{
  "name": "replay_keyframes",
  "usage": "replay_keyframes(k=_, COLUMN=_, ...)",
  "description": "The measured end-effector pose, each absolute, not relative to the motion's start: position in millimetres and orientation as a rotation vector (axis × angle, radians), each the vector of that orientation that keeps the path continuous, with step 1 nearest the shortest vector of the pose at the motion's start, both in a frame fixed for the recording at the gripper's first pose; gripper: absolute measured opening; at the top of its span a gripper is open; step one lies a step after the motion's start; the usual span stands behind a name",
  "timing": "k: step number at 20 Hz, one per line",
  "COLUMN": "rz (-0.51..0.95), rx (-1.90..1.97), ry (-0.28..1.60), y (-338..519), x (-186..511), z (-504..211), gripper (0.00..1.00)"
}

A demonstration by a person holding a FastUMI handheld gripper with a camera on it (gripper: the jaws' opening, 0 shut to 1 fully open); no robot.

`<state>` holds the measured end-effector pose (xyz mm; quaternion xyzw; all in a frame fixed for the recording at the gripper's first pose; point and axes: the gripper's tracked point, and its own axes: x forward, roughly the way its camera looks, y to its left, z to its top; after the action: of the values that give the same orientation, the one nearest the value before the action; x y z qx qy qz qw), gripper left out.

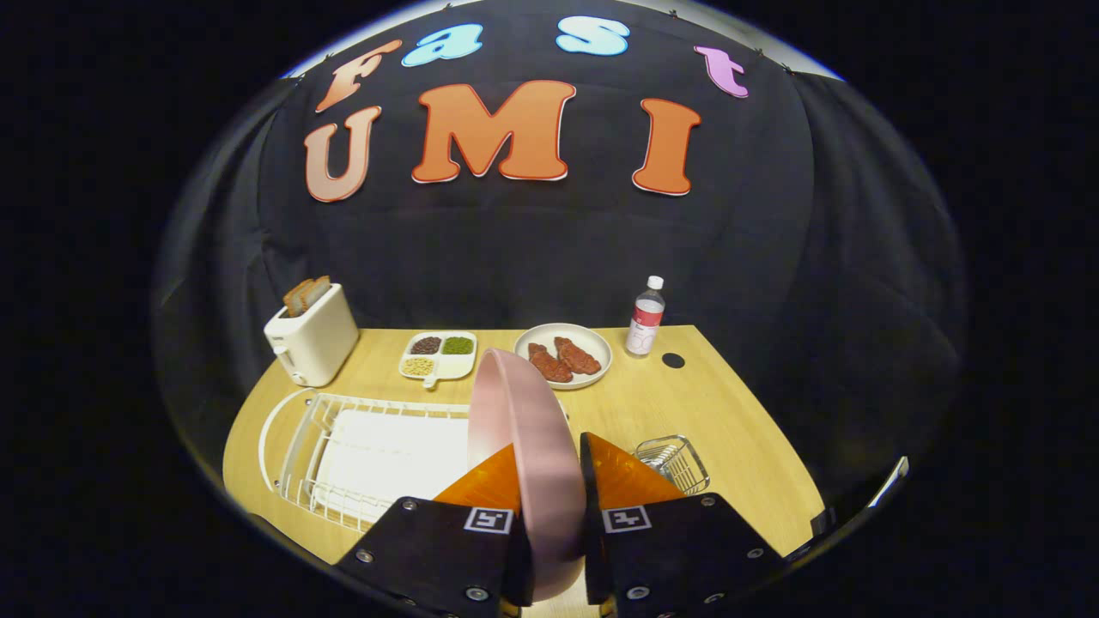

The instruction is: Take the plate from the dish rack, then take the spoon from the basket and place it into the plate.

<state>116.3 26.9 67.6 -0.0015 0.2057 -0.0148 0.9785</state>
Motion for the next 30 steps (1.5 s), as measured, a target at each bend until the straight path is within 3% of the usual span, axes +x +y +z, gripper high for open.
replay_keyframes(k=14, rz=0.264, rx=0.336, ry=0.462, y=90, x=-15, z=-30, gripper=0.23)
replay_keyframes(k=30, rz=0.369, rx=0.655, ry=0.657, y=132, x=-14, z=-137, gripper=0.24)
